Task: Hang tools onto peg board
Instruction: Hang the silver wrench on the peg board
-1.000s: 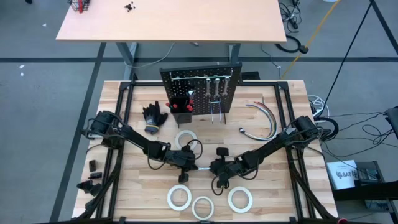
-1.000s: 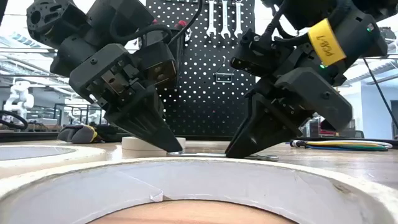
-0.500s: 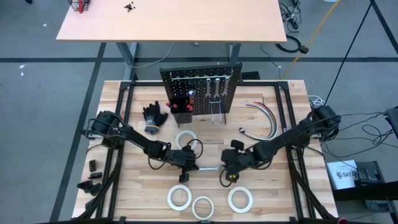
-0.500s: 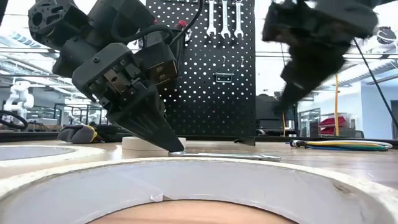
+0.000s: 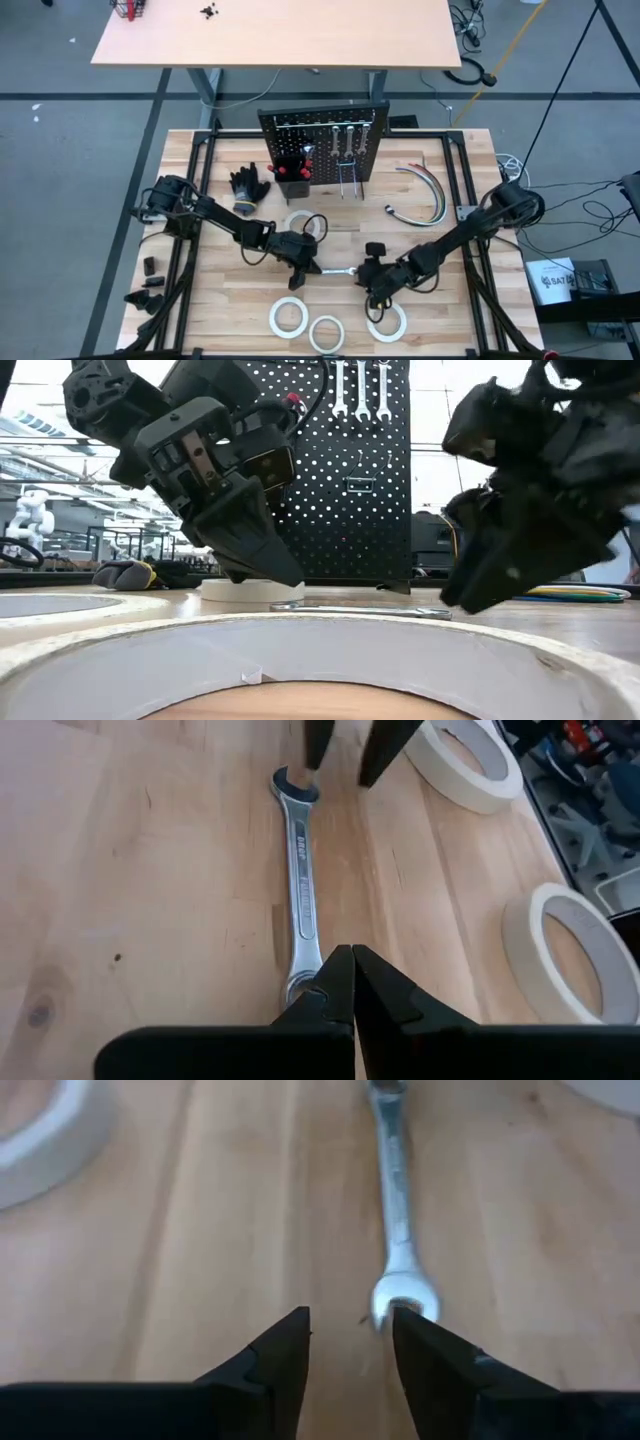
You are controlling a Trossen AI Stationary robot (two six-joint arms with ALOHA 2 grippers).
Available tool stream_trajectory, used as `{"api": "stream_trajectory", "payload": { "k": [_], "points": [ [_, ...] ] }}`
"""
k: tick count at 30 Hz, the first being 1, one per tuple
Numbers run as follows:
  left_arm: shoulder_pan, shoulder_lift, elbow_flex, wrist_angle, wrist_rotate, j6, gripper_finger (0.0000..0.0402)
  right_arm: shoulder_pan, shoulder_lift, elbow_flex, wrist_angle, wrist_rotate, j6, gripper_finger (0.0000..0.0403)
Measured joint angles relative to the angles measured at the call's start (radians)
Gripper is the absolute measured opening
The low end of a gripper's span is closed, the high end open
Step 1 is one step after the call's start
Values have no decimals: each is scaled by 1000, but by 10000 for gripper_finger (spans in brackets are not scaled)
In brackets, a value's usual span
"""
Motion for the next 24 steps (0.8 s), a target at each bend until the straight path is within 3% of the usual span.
{"api": "stream_trajectory", "payload": {
  "k": [6,24],
  "points": [
    [-2,1,-1,26,11,27,0,1,47,2,34,98,-2,137],
    [-14,2,-4,57,-13,58,0,-11,49,2,66,173,-66,137]
  ]
}}
